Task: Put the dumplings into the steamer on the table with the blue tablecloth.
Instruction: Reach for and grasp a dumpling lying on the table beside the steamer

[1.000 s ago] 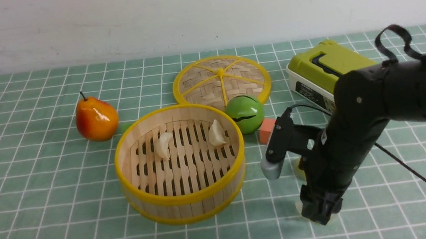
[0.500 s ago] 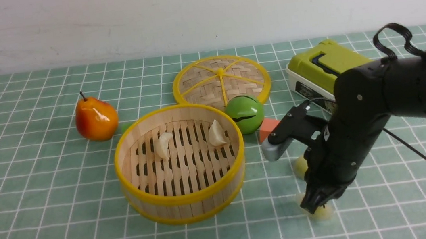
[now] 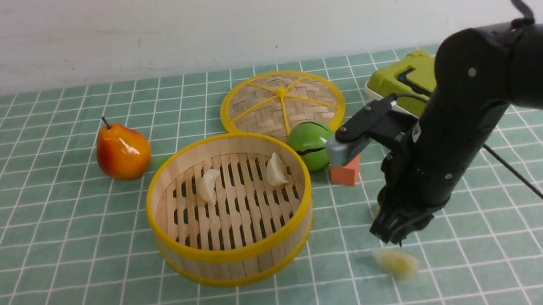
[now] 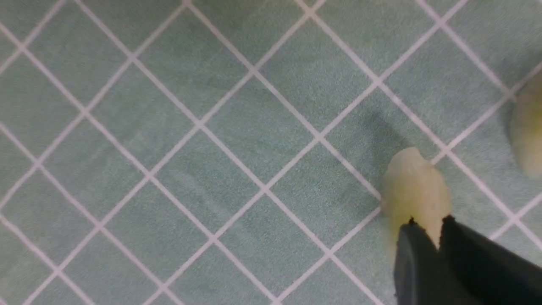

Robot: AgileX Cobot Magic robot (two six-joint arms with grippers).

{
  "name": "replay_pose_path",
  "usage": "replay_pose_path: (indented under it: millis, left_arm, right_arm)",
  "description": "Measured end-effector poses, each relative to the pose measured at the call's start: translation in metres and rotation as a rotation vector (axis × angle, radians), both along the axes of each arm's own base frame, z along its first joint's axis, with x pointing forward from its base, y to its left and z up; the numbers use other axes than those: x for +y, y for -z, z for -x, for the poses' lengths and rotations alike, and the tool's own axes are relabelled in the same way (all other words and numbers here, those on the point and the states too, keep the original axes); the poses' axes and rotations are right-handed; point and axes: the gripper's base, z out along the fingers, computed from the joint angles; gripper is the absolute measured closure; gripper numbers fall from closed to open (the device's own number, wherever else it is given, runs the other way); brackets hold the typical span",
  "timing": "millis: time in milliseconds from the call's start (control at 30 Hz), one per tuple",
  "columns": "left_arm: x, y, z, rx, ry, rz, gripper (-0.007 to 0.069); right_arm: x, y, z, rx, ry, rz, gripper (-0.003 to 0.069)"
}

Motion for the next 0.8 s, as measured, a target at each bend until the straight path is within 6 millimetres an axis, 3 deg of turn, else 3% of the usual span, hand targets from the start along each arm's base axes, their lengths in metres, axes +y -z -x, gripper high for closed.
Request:
replay_pose_path:
  millis: [167,233,300,367,500,600,800]
  left_arm:
    - [0.000,0.000,0.000,0.000,0.000,-0.001,0.0512]
    - [0.000,0.000,0.000,-0.002,-0.001,0.000,0.0512]
    - [0.000,0.000,0.000,-0.003,-0.001,0.000,0.0512]
    - [0.000,0.000,0.000,-0.006,-0.001,0.001,0.0512]
    - [0.000,0.000,0.000,-0.006,-0.001,0.001,0.0512]
    - [0.000,0.000,0.000,-0.006,-0.001,0.001,0.0510]
    - [0.000,-0.001,-0.001,-0.013,-0.003,0.004,0.0502]
  right_arm:
    - [0.004,0.037,-0.013,0.025,0.010,0.035,0.0331]
    - [0.004,0.045,-0.015,0.041,0.008,0.048,0.0293]
    - [0.004,0.052,-0.015,0.062,0.003,0.063,0.0296]
    - [0.004,0.058,-0.015,0.090,-0.003,0.077,0.0348]
    - [0.003,0.057,-0.012,0.122,-0.007,0.088,0.0385]
    - [0.002,0.047,-0.007,0.149,-0.018,0.094,0.0385]
    - [0.010,-0.014,-0.007,0.089,-0.003,-0.042,0.0385]
